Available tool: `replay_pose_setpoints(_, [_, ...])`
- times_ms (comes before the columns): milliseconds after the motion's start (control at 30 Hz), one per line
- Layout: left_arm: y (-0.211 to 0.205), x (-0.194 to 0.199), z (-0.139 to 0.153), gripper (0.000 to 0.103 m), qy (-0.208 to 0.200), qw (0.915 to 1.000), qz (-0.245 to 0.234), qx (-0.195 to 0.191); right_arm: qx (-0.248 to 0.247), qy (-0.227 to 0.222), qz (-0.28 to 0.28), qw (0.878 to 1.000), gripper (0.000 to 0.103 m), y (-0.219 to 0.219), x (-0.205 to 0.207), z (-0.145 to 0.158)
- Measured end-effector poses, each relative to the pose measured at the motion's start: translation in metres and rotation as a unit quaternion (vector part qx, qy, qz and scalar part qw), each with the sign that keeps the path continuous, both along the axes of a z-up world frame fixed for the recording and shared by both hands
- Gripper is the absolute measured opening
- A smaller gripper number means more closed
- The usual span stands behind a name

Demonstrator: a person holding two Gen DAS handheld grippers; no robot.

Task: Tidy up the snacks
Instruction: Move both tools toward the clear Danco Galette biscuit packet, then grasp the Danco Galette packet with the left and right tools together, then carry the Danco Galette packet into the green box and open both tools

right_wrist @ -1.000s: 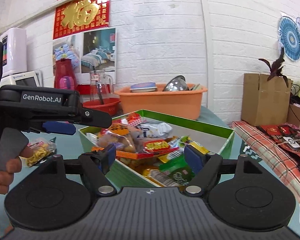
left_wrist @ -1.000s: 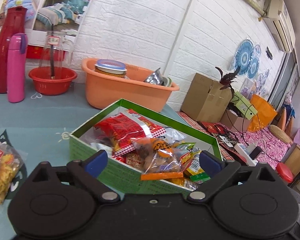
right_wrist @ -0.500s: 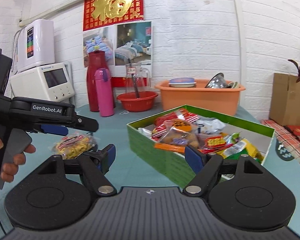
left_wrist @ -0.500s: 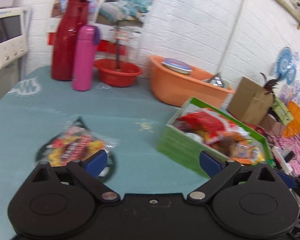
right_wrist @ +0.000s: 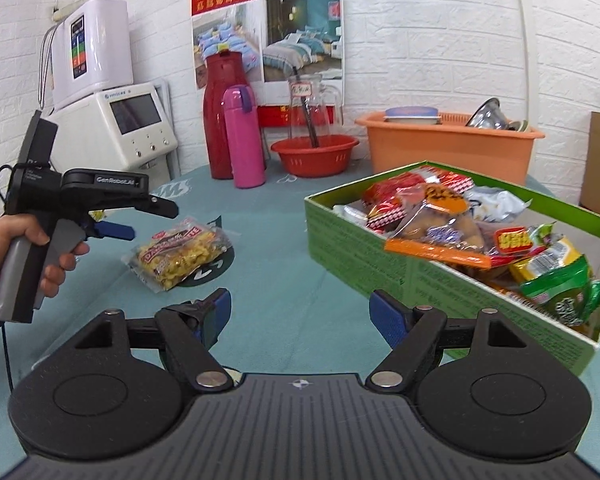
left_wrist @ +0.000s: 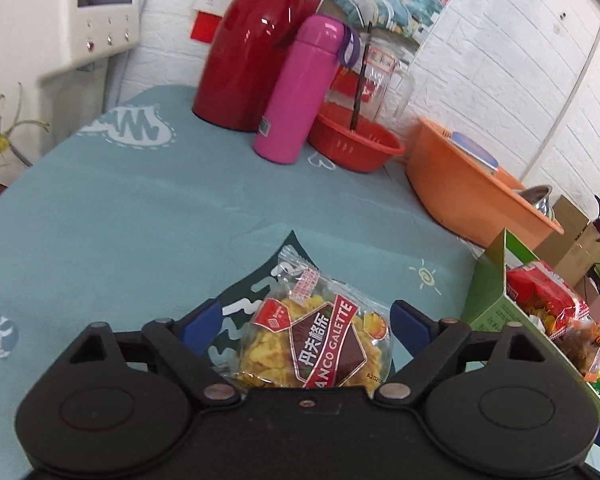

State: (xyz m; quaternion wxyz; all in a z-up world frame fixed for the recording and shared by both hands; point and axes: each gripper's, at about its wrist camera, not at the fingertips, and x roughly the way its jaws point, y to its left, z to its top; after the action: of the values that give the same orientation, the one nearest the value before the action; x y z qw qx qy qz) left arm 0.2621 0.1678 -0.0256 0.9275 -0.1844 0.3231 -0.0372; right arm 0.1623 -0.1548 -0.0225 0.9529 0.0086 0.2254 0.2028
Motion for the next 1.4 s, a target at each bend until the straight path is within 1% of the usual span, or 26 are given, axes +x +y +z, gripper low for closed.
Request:
replay_pose_setpoints(100, [-0.002,0.007,-0.010,0.103,0.013,0.9999,-0.005,-0.004,-0.002,0.009,0.005,1.000,0.103,0.005,0.003,-0.005])
replay_pose_setpoints(133, [-0.003,0.008,-0.013,0.088,0.019,0.9998,-0.007,-0.003,-0.003,0.011,0.007,1.000,0.103,0.006,0.003,-0.006])
replay_pose_setpoints(167, [-0.004,0.007,-0.014,0.069,0.021,0.9998,-0.005,0.002,-0.004,0.014,0.010,1.000,0.103,0.006,0.004,-0.007])
replay_pose_setpoints(233, [-0.006,0.000,-0.014,0.067,0.015,0.9999,-0.005,-0.004,-0.003,0.016,0.013,1.000,0.103,0.007,0.003,-0.009])
replay_pose_setpoints(333, [-0.021,-0.011,-0.011,0.055,0.007,0.9992,-0.040,0.000,-0.001,0.017,0.022,1.000,0.103,0.009,0.002,-0.009])
replay_pose_setpoints(467, [-0.055,-0.037,-0.014,0.054,0.005,0.9931,-0.117,-0.004,0.010,0.028,0.041,0.999,0.103,0.011,-0.001,-0.010])
replay_pose_setpoints(533, [-0.070,-0.050,-0.016,0.053,0.011,0.9889,-0.147,-0.021,0.016,0.038,0.047,0.998,0.103,0.010,-0.002,-0.013])
replay_pose_setpoints(600, [-0.083,-0.063,-0.018,0.054,0.020,0.9851,-0.166,-0.039,0.022,0.054,0.049,0.997,0.103,0.009,-0.004,-0.016])
replay_pose_setpoints(633, [-0.088,-0.070,-0.019,0.061,0.022,0.9833,-0.176,-0.042,0.024,0.063,0.050,0.996,0.103,0.007,-0.005,-0.018])
replay_pose_setpoints(667, [-0.092,-0.077,-0.019,0.063,0.024,0.9824,-0.180,-0.042,0.029,0.072,0.051,0.996,0.103,0.005,-0.006,-0.020])
replay_pose_setpoints(733, [-0.096,-0.086,-0.019,0.076,0.026,0.9814,-0.186,-0.039,0.046,0.091,0.049,0.994,0.103,-0.001,-0.010,-0.025])
replay_pose_setpoints(767, [-0.096,-0.089,-0.019,0.085,0.030,0.9810,-0.187,-0.042,0.056,0.102,0.049,0.992,0.103,-0.004,-0.011,-0.027])
replay_pose_setpoints(800, [-0.095,-0.091,-0.020,0.087,0.034,0.9809,-0.186,-0.047,0.065,0.111,0.049,0.990,0.103,-0.007,-0.011,-0.029])
replay_pose_setpoints(867, [-0.093,-0.092,-0.021,0.087,0.043,0.9805,-0.183,-0.057,0.082,0.125,0.051,0.987,0.103,-0.009,-0.013,-0.031])
replay_pose_setpoints(933, [-0.089,-0.090,-0.022,0.087,0.046,0.9815,-0.175,-0.063,0.084,0.125,0.052,0.987,0.103,-0.007,-0.014,-0.031])
replay_pose_setpoints(967, [-0.088,-0.089,-0.022,0.086,0.046,0.9819,-0.171,-0.067,0.083,0.125,0.051,0.987,0.103,-0.005,-0.014,-0.030])
replay_pose_setpoints(1033, [-0.089,-0.087,-0.023,0.077,0.049,0.9817,-0.169,-0.072,0.089,0.125,0.057,0.986,0.099,0.001,-0.013,-0.032])
replay_pose_setpoints(1067, [-0.091,-0.088,-0.022,0.071,0.051,0.9821,-0.167,-0.069,0.096,0.123,0.061,0.986,0.093,0.003,-0.011,-0.033])
replay_pose_setpoints(1100, [-0.094,-0.090,-0.021,0.069,0.049,0.9834,-0.163,-0.061,0.098,0.121,0.061,0.986,0.085,0.005,-0.011,-0.035])
replay_pose_setpoints(1133, [-0.098,-0.091,-0.019,0.068,0.047,0.9843,-0.162,-0.052,0.094,0.120,0.058,0.987,0.083,0.007,-0.011,-0.034])
replay_pose_setpoints(1200, [-0.105,-0.097,-0.013,0.065,0.039,0.9852,-0.162,-0.039,0.086,0.117,0.053,0.988,0.073,0.008,-0.015,-0.030])
replay_pose_setpoints(1267, [-0.111,-0.103,-0.004,0.064,0.025,0.9848,-0.168,-0.034,0.074,0.100,0.044,0.991,0.064,0.004,-0.021,-0.024])
replay_pose_setpoints(1400, [-0.129,-0.111,0.025,0.064,-0.019,0.9828,-0.183,-0.022,0.089,0.060,0.031,0.994,0.062,-0.014,-0.032,-0.005])
